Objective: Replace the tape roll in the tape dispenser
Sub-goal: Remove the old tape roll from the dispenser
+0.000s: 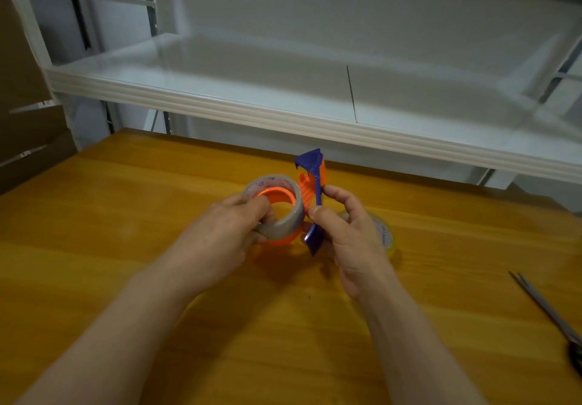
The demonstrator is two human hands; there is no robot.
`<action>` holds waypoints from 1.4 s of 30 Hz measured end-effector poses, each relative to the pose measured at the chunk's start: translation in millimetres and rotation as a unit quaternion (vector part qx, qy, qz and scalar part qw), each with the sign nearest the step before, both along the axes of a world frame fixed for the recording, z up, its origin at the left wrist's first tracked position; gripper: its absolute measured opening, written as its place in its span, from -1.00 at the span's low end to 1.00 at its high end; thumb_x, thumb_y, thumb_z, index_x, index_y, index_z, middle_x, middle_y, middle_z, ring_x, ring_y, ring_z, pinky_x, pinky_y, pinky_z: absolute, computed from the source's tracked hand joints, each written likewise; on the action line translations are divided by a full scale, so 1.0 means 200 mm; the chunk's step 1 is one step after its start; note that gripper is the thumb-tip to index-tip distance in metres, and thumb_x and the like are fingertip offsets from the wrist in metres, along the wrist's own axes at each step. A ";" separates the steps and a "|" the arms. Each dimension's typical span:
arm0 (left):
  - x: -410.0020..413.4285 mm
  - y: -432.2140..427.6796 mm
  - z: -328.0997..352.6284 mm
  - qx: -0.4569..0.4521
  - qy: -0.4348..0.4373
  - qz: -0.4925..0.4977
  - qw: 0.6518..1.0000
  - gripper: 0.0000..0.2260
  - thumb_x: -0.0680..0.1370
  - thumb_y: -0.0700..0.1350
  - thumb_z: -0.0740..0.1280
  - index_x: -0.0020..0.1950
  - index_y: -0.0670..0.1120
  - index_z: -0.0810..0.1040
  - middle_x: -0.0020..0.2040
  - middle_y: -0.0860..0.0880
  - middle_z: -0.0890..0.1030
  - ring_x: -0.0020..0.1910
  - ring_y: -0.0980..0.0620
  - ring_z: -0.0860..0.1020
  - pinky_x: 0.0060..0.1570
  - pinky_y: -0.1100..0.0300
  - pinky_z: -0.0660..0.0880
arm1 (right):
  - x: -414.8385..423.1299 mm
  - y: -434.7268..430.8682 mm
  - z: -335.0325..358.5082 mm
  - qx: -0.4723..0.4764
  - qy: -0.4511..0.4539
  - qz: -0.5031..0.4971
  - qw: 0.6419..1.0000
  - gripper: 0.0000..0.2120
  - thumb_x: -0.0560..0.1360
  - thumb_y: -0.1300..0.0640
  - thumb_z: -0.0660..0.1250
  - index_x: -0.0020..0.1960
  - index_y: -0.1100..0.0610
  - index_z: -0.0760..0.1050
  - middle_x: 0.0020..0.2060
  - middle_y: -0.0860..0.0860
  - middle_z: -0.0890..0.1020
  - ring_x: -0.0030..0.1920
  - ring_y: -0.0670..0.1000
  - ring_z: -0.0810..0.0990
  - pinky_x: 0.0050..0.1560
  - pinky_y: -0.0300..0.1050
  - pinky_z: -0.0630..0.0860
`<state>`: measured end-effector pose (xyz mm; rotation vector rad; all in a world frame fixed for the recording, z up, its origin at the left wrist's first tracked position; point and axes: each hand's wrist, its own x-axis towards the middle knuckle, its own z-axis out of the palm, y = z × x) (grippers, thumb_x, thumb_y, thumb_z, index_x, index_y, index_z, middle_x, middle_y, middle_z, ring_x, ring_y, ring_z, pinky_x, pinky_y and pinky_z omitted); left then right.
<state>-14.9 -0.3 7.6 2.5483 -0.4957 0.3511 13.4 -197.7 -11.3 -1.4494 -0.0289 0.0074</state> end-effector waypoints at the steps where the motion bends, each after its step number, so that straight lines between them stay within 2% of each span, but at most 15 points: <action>1: 0.00 0.00 0.00 0.002 -0.029 0.003 1.000 -0.80 0.55 -0.24 0.39 -0.02 0.05 0.46 0.09 0.08 0.54 0.12 0.04 0.49 0.01 0.16 0.49 | 0.00 0.00 0.00 0.007 0.003 -0.001 1.000 -0.62 0.51 0.17 0.47 0.26 -0.12 0.49 -0.09 0.06 0.72 0.00 0.13 0.70 0.08 0.21 0.65; 2: 0.00 0.00 0.01 0.009 -0.060 0.000 0.998 -0.82 0.53 -0.26 0.40 -0.03 0.01 0.51 0.14 0.06 0.58 0.22 0.03 0.48 0.09 0.10 0.52 | 0.00 0.00 0.00 0.014 0.006 -0.004 1.000 -0.62 0.51 0.17 0.47 0.26 -0.11 0.50 -0.08 0.07 0.72 0.00 0.13 0.70 0.10 0.22 0.65; 4: 0.01 0.01 0.01 0.016 -0.106 -0.019 0.994 -0.83 0.49 -0.28 0.44 -0.07 -0.04 0.55 0.11 0.02 0.65 0.25 -0.01 0.46 0.08 0.06 0.53 | 0.00 0.00 0.00 0.027 0.013 -0.010 0.999 -0.61 0.51 0.16 0.47 0.27 -0.10 0.49 -0.03 0.09 0.74 0.03 0.14 0.71 0.12 0.22 0.65; 7: 0.04 0.04 0.00 0.006 -0.136 -0.026 0.990 -0.82 0.45 -0.28 0.48 -0.10 -0.05 0.56 -0.06 0.08 0.60 0.10 0.06 0.41 -0.02 0.27 0.40 | 0.00 0.00 0.01 0.041 0.018 -0.019 0.999 -0.59 0.51 0.15 0.47 0.30 -0.09 0.47 0.03 0.11 0.74 0.07 0.15 0.71 0.10 0.18 0.67; 11: 0.05 0.04 -0.01 -0.079 -0.139 0.001 0.987 -0.83 0.47 -0.22 0.48 -0.05 -0.04 0.55 -0.12 0.28 0.45 0.02 0.17 0.33 -0.07 0.41 0.31 | 0.00 -0.01 0.03 0.062 0.018 -0.025 0.998 -0.58 0.53 0.19 0.44 0.33 -0.04 0.45 -0.04 0.11 0.75 -0.06 0.07 0.72 -0.08 0.01 0.65; 14: 0.06 0.05 -0.01 -0.120 -0.183 0.069 0.973 -0.83 0.49 -0.21 0.47 0.05 -0.09 0.58 -0.07 0.16 0.48 0.04 0.11 0.35 -0.10 0.27 0.31 | 0.00 -0.01 0.03 0.065 0.021 -0.019 0.998 -0.58 0.54 0.21 0.43 0.33 -0.05 0.45 -0.15 0.03 0.77 -0.09 0.03 0.72 -0.06 0.03 0.64; 16: 0.06 0.07 -0.01 -0.133 -0.197 0.141 0.961 -0.84 0.52 -0.22 0.44 0.09 -0.12 0.60 -0.04 0.08 0.52 0.04 0.04 0.36 -0.08 0.15 0.28 | -0.01 -0.01 0.03 0.065 0.025 -0.013 0.997 -0.59 0.54 0.21 0.43 0.32 -0.07 0.44 -0.15 0.02 0.78 -0.11 0.01 0.73 -0.03 0.05 0.65; 21: 0.11 0.17 -0.08 -0.047 -0.107 0.283 0.952 -0.75 0.59 -0.24 0.33 0.25 -0.09 0.60 0.13 -0.15 0.66 0.09 -0.16 0.44 -0.11 0.07 0.30 | -0.01 0.00 0.03 0.066 0.031 -0.012 0.997 -0.59 0.54 0.21 0.43 0.31 -0.08 0.46 -0.14 0.01 0.78 -0.08 0.02 0.73 0.00 0.07 0.66; 24: 0.13 0.19 -0.10 -0.019 -0.069 0.315 0.946 -0.76 0.59 -0.26 0.32 0.20 -0.06 0.64 0.04 -0.17 0.68 0.12 -0.18 0.45 -0.19 0.02 0.34 | -0.02 0.02 0.03 0.062 0.036 -0.010 0.997 -0.58 0.53 0.20 0.44 0.32 -0.07 0.45 -0.11 0.01 0.77 -0.05 0.03 0.71 0.03 0.07 0.65; 28: 0.14 0.21 -0.13 -0.018 -0.049 0.334 0.941 -0.76 0.60 -0.25 0.31 0.19 -0.05 0.68 -0.03 -0.19 0.66 0.16 -0.18 0.46 -0.19 0.01 0.38 | -0.02 0.03 0.03 0.061 0.047 -0.004 0.997 -0.56 0.53 0.20 0.44 0.34 -0.07 0.44 -0.02 0.04 0.74 0.01 0.06 0.69 0.11 0.13 0.64; 32: 0.17 0.23 -0.16 -0.009 -0.015 0.346 0.938 -0.68 0.61 -0.31 0.25 0.27 -0.05 0.64 0.07 -0.25 0.64 0.25 -0.23 0.45 -0.07 -0.09 0.46 | -0.02 0.03 0.02 0.059 0.048 0.002 0.997 -0.56 0.52 0.20 0.45 0.34 -0.07 0.45 -0.08 0.01 0.76 0.00 0.06 0.69 0.08 0.10 0.64; 36: 0.18 0.22 -0.16 -0.012 0.006 0.367 0.930 -0.69 0.62 -0.31 0.24 0.29 -0.10 0.61 0.13 -0.27 0.61 0.27 -0.24 0.46 0.02 -0.14 0.49 | -0.02 0.03 0.02 0.060 0.045 0.008 0.997 -0.57 0.53 0.20 0.44 0.33 -0.07 0.45 -0.16 -0.04 0.78 -0.05 0.04 0.71 -0.01 0.03 0.64; 38: 0.19 0.23 -0.16 0.019 0.004 0.361 0.932 -0.69 0.61 -0.29 0.26 0.32 -0.11 0.60 0.16 -0.26 0.63 0.28 -0.25 0.44 0.08 -0.15 0.49 | -0.02 0.03 0.02 0.059 0.047 0.009 0.997 -0.57 0.53 0.21 0.44 0.33 -0.06 0.45 -0.15 -0.02 0.78 -0.07 0.02 0.71 -0.05 0.01 0.64; 40: 0.19 0.23 -0.14 0.046 -0.020 0.340 0.939 -0.64 0.61 -0.14 0.31 0.42 -0.05 0.50 0.31 -0.20 0.57 0.37 -0.24 0.36 0.26 -0.18 0.42 | -0.02 0.03 0.02 0.054 0.047 0.010 0.997 -0.57 0.53 0.21 0.44 0.33 -0.07 0.45 -0.11 0.00 0.77 -0.06 0.03 0.71 -0.05 0.00 0.64; 42: 0.14 0.19 -0.08 -0.025 -0.014 0.265 0.964 -0.44 0.56 0.13 0.34 0.54 0.07 0.31 0.48 -0.12 0.41 0.50 -0.20 0.22 0.39 -0.21 0.30 | -0.02 0.03 0.02 0.053 0.046 0.011 0.997 -0.57 0.52 0.21 0.45 0.32 -0.08 0.46 -0.05 0.04 0.76 -0.02 0.05 0.72 -0.01 0.03 0.64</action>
